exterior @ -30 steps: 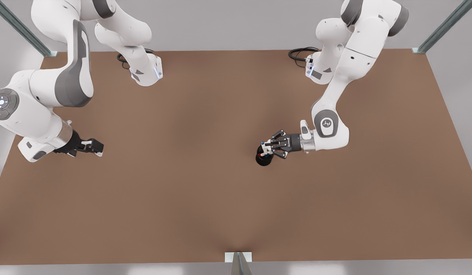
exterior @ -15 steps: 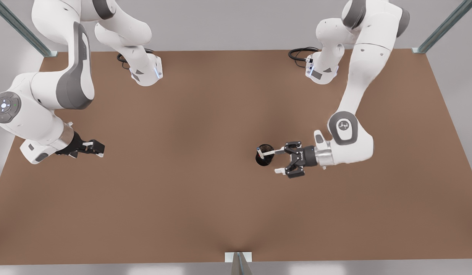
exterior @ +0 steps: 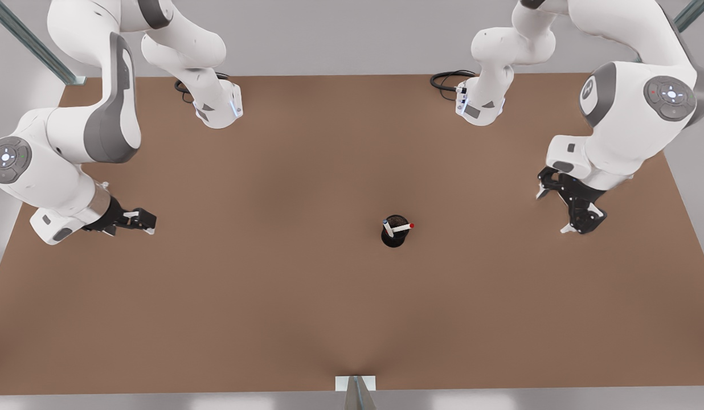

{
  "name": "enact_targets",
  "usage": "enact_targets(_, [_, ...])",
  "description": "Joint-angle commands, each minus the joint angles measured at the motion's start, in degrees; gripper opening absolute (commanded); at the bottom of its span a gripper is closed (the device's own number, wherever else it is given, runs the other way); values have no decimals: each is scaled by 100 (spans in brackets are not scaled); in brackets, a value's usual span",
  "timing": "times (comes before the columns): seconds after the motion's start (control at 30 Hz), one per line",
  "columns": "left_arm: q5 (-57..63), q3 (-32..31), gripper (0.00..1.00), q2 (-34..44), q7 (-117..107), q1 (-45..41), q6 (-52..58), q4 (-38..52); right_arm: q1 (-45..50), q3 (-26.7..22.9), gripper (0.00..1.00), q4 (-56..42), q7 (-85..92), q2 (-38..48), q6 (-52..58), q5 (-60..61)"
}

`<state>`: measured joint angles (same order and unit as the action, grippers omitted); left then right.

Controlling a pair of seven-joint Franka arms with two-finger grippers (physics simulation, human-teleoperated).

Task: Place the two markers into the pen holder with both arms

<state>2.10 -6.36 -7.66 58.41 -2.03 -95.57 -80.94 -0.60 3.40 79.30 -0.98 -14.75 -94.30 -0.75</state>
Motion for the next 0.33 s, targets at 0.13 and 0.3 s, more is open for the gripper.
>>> enact_targets(0.13, [97,117,100,1,-6561,-43,609,-229,16,-6,100,-38,159,24,70,-13])
enact_targets(0.3, [124,108,100,-140,-6544,-43,715,-97,-10,-6,100,-38,195,24,87,-13])
